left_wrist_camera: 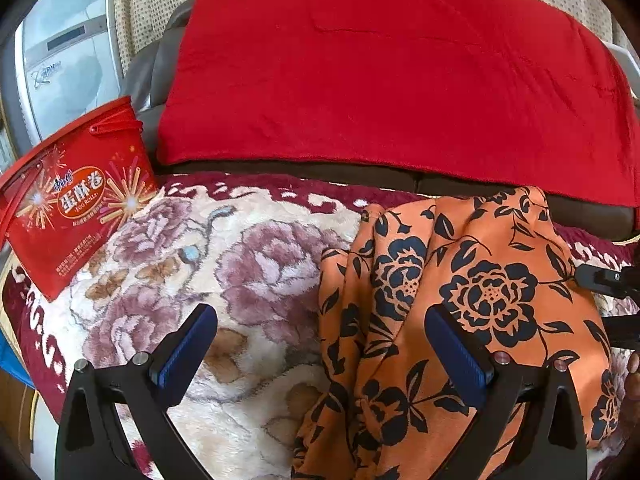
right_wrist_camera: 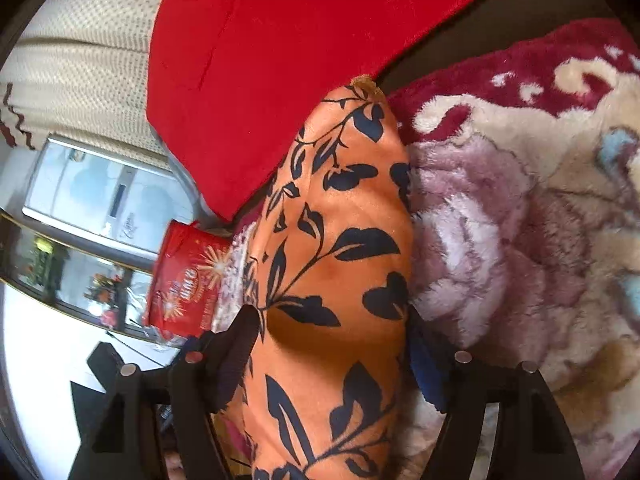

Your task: Fold small clothes

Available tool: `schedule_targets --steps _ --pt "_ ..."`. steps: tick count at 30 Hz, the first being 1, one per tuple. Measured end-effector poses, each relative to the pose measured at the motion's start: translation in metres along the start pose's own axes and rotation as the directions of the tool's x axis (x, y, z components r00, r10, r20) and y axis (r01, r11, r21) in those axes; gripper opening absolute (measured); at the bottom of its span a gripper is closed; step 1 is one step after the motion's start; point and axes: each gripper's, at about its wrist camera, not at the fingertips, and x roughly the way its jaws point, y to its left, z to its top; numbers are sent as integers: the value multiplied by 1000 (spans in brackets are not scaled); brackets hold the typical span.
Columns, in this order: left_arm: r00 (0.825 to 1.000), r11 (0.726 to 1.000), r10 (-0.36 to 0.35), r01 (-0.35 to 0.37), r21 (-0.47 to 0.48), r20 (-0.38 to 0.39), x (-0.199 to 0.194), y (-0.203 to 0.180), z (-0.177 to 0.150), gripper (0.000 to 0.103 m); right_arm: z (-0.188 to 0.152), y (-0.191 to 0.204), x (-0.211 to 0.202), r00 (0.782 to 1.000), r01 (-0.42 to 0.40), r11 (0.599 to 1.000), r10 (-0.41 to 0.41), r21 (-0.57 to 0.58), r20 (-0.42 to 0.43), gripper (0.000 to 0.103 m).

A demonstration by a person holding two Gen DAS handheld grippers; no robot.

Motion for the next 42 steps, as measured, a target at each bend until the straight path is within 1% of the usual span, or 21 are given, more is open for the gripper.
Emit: schedule_targets --steps 6,11,14,18,19,23,24,25,27,28,29,30,31,33,34,35,36,37,38,40,42 --pt "999 1000 -20 20 -12 -28 7 0 -1 103 1 -4 6 999 -48 998 48 28 11 76" --pt "999 1000 -24 23 -14 -38 10 -1 -2 103 -1 -1 10 999 -34 999 34 3 12 76" --pt "995 998 -66 65 -24 -68 17 0 -3 103 -3 4 13 1000 -17 1000 18 -22 12 76" --pt "971 975 -197 180 -129 -138 32 14 -4 103 -6 10 16 1000 9 998 -8 -57 12 76" --pt "958 963 -238 212 -165 -161 38 20 -5 103 -6 11 16 1000 12 998 -12 -61 13 76" --pt "918 930 -325 267 -254 -227 56 33 -8 103 -7 11 18 1000 12 998 -11 -65 13 76" --pt "907 919 -349 284 -272 -235 59 36 -8 103 -8 11 18 1000 11 998 -10 -65 13 76" --pt "890 899 -391 314 -305 -237 62 40 -10 103 -8 11 18 1000 13 998 -12 -67 15 76" --pt "876 877 -426 338 -343 -227 64 46 -11 101 -9 12 18 1000 17 997 -16 -71 17 76" --pt "865 859 -453 358 -366 -217 64 48 -13 91 -9 12 18 1000 20 997 -18 -74 18 76" --pt "848 839 -485 384 -386 -213 65 48 -15 65 -10 12 18 1000 22 997 -20 -78 18 75" --pt "828 821 -518 409 -398 -216 67 47 -16 49 -10 13 18 1000 25 996 -23 -84 17 75" --pt "808 807 -545 433 -401 -225 68 43 -18 44 -10 14 18 999 30 995 -29 -90 18 74" --pt "829 835 -512 418 -357 -225 65 35 -18 44 -12 17 19 999 43 994 -40 -101 26 74" --pt "834 843 -503 414 -344 -228 64 32 -17 44 -13 19 20 998 53 992 -50 -110 29 74" --pt "837 846 -498 411 -340 -228 63 31 -17 48 -13 21 20 998 63 991 -60 -121 30 74" --pt "835 843 -500 409 -351 -230 64 30 -17 54 -14 23 21 997 72 989 -68 -130 31 74" --pt "830 837 -505 403 -371 -236 67 30 -17 70 -14 24 22 997 77 988 -73 -133 33 74" --pt "828 833 -505 394 -389 -244 69 31 -18 77 -14 24 22 997 78 989 -74 -129 34 75" --pt "816 812 -527 400 -425 -239 75 33 -21 76 -13 24 24 997 77 990 -73 -121 34 76" --pt "812 797 -543 418 -436 -215 74 34 -22 72 -14 26 25 996 86 989 -82 -121 38 76"
